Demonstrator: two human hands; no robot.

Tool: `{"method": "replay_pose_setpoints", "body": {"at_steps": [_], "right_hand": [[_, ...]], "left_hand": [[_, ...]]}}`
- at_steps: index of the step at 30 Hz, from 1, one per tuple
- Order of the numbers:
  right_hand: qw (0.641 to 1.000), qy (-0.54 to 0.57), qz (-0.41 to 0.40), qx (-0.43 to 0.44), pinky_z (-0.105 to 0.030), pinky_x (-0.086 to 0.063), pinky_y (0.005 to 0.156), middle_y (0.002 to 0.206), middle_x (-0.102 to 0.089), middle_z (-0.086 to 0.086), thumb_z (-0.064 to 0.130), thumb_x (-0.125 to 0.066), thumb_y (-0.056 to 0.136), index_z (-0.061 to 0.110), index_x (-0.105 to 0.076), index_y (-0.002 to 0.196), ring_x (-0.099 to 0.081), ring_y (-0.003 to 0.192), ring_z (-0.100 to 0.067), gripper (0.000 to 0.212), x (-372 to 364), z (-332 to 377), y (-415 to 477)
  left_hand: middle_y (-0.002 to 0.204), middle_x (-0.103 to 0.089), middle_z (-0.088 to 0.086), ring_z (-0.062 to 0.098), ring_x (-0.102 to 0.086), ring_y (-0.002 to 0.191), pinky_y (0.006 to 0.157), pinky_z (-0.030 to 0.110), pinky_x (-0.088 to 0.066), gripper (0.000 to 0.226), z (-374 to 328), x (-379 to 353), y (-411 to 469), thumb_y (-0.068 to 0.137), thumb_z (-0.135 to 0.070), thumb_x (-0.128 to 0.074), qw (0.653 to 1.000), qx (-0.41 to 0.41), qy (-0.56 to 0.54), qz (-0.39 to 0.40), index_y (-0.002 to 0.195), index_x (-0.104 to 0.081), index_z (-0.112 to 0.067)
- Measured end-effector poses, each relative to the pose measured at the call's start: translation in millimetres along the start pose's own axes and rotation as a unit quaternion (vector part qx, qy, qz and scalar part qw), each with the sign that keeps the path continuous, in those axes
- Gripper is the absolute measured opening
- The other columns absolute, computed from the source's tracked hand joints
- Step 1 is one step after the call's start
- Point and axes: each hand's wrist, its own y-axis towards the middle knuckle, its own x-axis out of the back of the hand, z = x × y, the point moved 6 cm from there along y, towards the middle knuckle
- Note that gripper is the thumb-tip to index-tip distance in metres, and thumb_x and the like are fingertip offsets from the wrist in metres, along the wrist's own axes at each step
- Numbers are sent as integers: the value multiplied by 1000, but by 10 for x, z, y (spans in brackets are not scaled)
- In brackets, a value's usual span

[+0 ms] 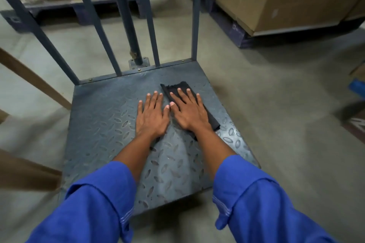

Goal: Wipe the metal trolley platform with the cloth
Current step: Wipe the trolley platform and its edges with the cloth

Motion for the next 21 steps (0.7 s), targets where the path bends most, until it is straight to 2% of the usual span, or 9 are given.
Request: {"method": "replay_pose_setpoints", "body": {"at_steps": [3, 7, 10, 15, 21], "right_hand": [[997, -8, -31, -68, -50, 7, 129, 174, -3, 6, 54, -14, 109, 37, -14, 165, 7, 161, -20, 59, 54, -283, -58], [989, -27, -43, -136, -55, 7, 128, 175, 0, 2, 52, -14, 109, 35, -8, 166, 8, 161, -26, 60, 109, -468, 172], [990, -26, -31, -132, -57, 7, 127, 175, 2, 1, 51, -13, 109, 35, -6, 166, 9, 161, -27, 60, 69, -343, 377], [998, -23, -28, -55, -52, 7, 129, 175, -2, 6, 54, -13, 108, 38, -10, 165, 7, 161, -21, 59, -51, 18, 128], [989, -28, -27, -143, -54, 9, 128, 175, 3, 4, 55, -12, 108, 38, -6, 165, 11, 161, -24, 60, 70, -464, 362]], "left_hand": [[176, 9, -4, 18, 13, 161, 130, 48, 8, 70, 118, 9, 16, 108, -61, -7, 1000, -3, 18, 1, 168, 0, -27], [175, 14, -2, 19, 17, 160, 130, 49, 11, 72, 203, 15, 86, 107, -62, -5, 999, 17, 31, 4, 168, 6, -26], [175, 14, -3, 18, 17, 160, 130, 49, 12, 70, 231, 23, 124, 107, -60, -6, 999, 22, 26, -3, 168, 5, -26], [175, 14, -4, 19, 17, 161, 130, 52, 10, 69, 387, 74, 248, 108, -59, -6, 999, 40, 34, -7, 167, 6, -28], [175, 14, -3, 21, 17, 161, 129, 52, 13, 69, 447, 79, 351, 107, -60, -6, 999, 38, 38, -5, 167, 7, -29]]}}
